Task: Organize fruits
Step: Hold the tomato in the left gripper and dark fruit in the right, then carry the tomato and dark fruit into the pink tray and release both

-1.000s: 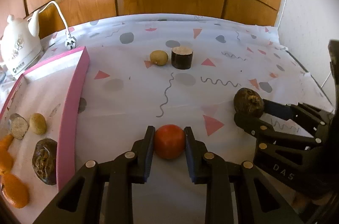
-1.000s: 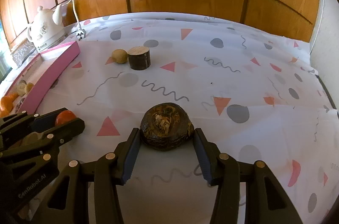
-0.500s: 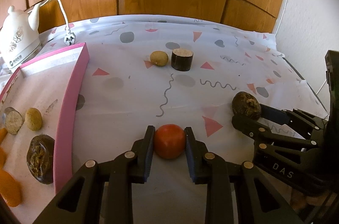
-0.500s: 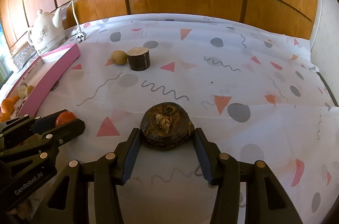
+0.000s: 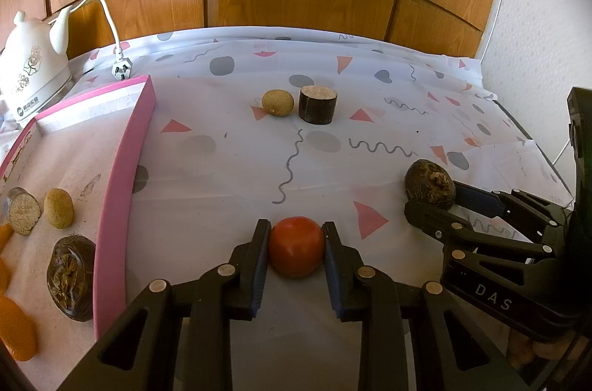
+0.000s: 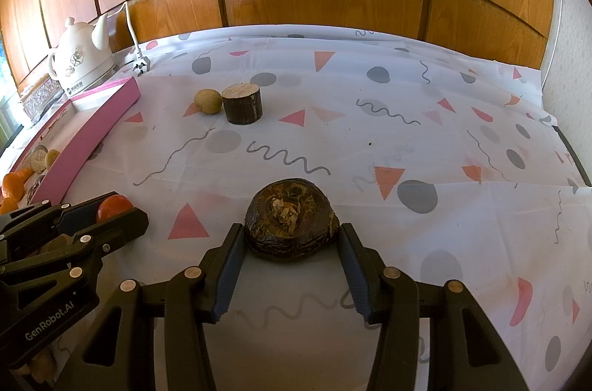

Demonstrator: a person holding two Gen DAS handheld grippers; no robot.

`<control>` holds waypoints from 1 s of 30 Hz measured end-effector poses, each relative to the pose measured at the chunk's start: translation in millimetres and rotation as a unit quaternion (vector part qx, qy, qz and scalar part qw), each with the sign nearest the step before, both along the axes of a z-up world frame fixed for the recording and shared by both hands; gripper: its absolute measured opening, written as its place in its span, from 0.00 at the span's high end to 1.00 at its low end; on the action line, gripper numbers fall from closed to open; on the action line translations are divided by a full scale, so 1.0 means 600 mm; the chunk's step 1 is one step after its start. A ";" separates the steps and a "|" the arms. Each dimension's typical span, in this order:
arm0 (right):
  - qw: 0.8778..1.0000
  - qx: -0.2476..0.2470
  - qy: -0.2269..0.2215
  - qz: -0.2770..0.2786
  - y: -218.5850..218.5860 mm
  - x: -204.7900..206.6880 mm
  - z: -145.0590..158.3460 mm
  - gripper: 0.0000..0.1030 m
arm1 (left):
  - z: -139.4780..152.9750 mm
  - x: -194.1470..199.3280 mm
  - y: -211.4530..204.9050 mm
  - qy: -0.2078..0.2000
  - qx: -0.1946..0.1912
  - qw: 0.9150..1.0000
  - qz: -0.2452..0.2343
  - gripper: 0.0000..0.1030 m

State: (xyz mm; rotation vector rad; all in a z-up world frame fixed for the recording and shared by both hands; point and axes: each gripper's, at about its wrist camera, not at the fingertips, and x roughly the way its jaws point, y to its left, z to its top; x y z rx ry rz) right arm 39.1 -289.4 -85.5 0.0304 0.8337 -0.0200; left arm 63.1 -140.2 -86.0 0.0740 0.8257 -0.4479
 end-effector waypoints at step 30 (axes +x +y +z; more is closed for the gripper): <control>1.000 -0.011 0.000 0.000 0.006 0.000 0.001 0.50 | 0.122 0.029 0.120 0.016 -0.069 0.996 0.052 0.74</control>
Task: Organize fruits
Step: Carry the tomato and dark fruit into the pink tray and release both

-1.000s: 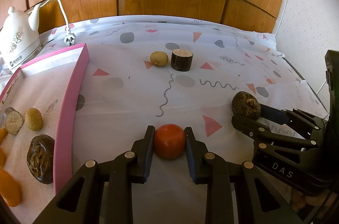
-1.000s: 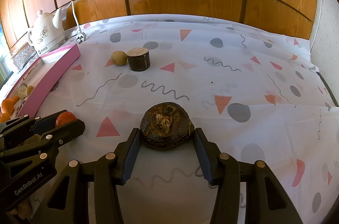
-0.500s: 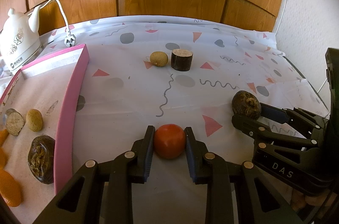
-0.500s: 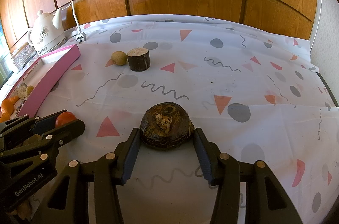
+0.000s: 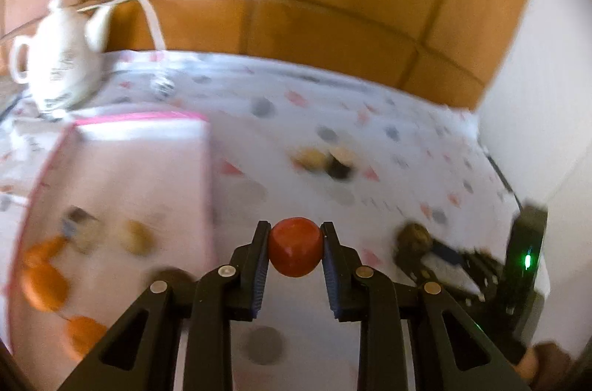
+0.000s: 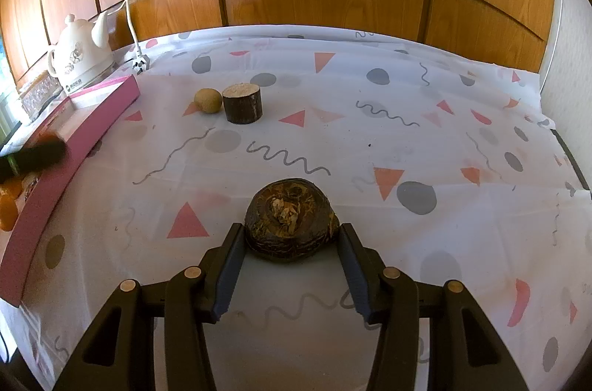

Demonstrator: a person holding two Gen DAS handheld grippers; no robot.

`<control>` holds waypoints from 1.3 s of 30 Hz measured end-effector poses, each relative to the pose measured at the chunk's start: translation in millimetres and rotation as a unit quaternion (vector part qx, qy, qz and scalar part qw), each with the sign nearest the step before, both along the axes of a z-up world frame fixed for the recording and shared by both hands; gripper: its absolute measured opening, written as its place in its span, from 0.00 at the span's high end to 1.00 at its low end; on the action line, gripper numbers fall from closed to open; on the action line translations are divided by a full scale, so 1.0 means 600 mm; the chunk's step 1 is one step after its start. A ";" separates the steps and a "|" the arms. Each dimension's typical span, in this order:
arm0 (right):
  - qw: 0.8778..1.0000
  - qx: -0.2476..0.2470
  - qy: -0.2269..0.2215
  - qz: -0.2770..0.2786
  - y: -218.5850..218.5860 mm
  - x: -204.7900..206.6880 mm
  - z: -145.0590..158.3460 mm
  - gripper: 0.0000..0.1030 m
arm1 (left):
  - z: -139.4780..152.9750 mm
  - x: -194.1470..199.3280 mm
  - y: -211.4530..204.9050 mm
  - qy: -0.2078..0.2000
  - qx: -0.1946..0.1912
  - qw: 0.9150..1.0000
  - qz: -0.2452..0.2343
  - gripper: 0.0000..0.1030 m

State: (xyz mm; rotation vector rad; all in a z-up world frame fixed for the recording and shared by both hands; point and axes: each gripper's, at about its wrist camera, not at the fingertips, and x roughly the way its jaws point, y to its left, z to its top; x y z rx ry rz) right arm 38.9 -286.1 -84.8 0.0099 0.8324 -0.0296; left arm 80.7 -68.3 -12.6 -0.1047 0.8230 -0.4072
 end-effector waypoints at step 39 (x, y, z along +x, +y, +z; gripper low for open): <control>0.973 0.073 0.008 0.220 0.290 0.084 0.095 0.51 | -0.014 -0.049 0.226 0.004 0.042 0.980 0.195 0.56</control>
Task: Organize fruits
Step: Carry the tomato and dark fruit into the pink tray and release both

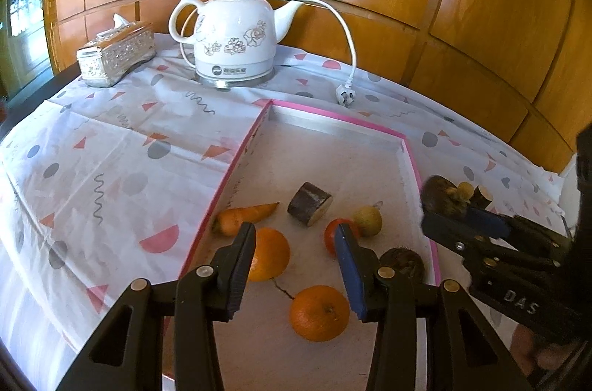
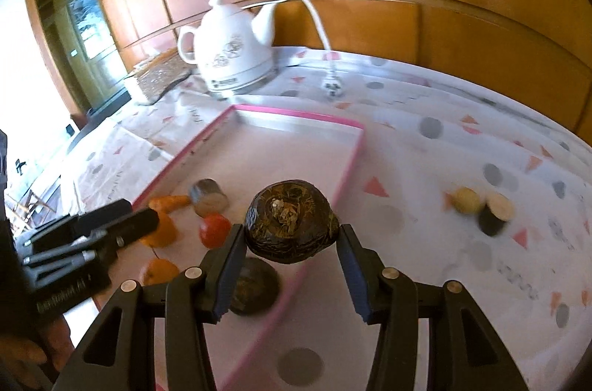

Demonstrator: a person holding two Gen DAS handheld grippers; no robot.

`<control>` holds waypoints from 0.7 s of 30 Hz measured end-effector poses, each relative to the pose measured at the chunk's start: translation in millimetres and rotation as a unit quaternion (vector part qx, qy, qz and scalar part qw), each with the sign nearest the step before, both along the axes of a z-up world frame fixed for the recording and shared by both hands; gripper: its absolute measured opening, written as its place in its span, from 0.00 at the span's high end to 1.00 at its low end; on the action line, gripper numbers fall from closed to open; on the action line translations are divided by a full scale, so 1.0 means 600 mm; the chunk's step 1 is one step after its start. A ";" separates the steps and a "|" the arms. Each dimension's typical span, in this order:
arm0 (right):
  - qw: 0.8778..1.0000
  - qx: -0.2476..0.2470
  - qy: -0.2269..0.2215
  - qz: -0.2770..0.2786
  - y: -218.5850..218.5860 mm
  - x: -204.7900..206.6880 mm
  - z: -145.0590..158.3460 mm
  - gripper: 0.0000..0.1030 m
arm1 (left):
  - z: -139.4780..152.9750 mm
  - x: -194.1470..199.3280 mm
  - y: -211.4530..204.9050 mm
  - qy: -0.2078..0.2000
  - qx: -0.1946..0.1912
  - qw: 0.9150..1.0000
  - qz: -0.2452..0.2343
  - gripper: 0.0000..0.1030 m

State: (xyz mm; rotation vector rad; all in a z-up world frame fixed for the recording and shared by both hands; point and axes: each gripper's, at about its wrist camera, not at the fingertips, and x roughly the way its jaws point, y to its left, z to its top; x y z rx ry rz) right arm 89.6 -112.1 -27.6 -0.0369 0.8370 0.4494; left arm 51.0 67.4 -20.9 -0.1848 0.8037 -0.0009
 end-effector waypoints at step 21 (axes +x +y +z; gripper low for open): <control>0.998 0.046 0.021 -0.047 -0.035 -0.005 -0.013 0.43 | -0.002 -0.001 -0.012 0.001 0.000 1.000 -0.012 0.53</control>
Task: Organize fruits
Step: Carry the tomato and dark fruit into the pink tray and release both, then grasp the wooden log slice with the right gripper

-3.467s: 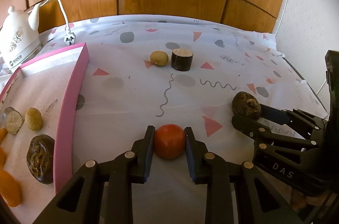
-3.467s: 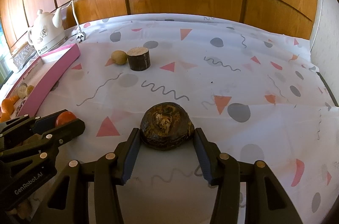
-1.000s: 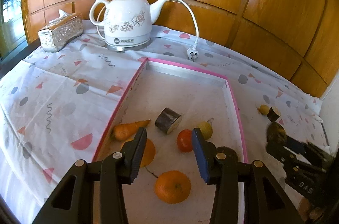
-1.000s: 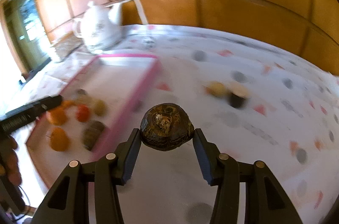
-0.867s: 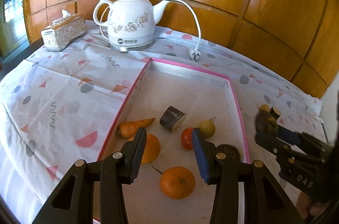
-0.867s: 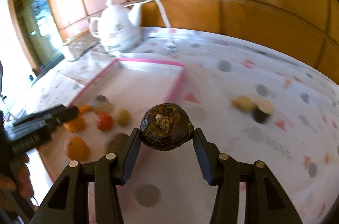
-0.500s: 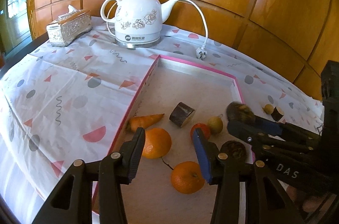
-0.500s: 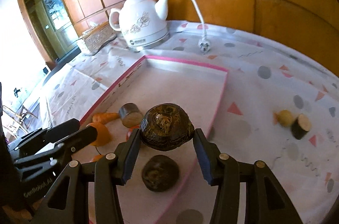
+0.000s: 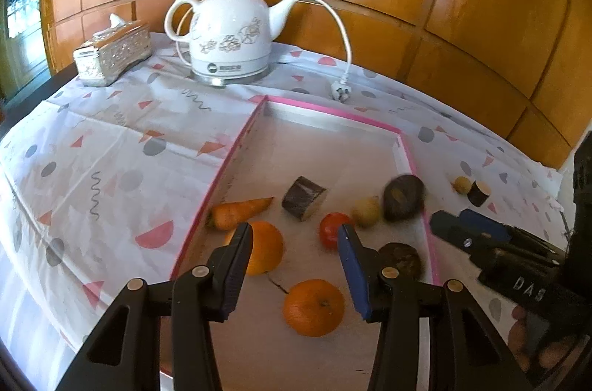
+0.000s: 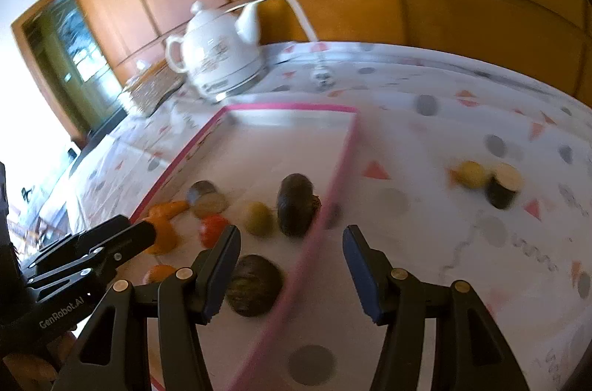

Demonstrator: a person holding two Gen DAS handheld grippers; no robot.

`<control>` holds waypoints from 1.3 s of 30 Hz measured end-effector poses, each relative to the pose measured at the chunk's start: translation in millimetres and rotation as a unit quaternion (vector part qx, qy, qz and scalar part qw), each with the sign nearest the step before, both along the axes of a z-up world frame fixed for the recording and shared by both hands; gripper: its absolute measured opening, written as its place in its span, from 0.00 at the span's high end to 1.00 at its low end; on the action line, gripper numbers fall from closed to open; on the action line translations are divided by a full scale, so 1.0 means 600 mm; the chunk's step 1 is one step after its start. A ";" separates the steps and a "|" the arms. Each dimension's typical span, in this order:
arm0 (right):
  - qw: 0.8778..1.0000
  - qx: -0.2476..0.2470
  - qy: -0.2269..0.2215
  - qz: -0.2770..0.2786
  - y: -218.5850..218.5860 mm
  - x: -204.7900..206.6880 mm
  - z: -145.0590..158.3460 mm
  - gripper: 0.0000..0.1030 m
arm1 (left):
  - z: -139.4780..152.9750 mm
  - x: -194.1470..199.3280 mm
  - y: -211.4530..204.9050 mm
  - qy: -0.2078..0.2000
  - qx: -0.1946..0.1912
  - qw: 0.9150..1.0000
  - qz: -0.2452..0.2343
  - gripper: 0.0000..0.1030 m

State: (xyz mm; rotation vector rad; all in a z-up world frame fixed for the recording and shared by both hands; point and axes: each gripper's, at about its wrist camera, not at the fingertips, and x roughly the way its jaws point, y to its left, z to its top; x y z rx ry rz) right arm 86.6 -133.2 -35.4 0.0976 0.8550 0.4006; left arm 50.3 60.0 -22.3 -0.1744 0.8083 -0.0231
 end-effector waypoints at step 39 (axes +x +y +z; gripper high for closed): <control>0.982 -0.095 0.021 -0.161 -0.224 0.143 -0.074 0.65 | 0.013 0.060 -0.194 0.004 0.006 0.991 -0.135 0.50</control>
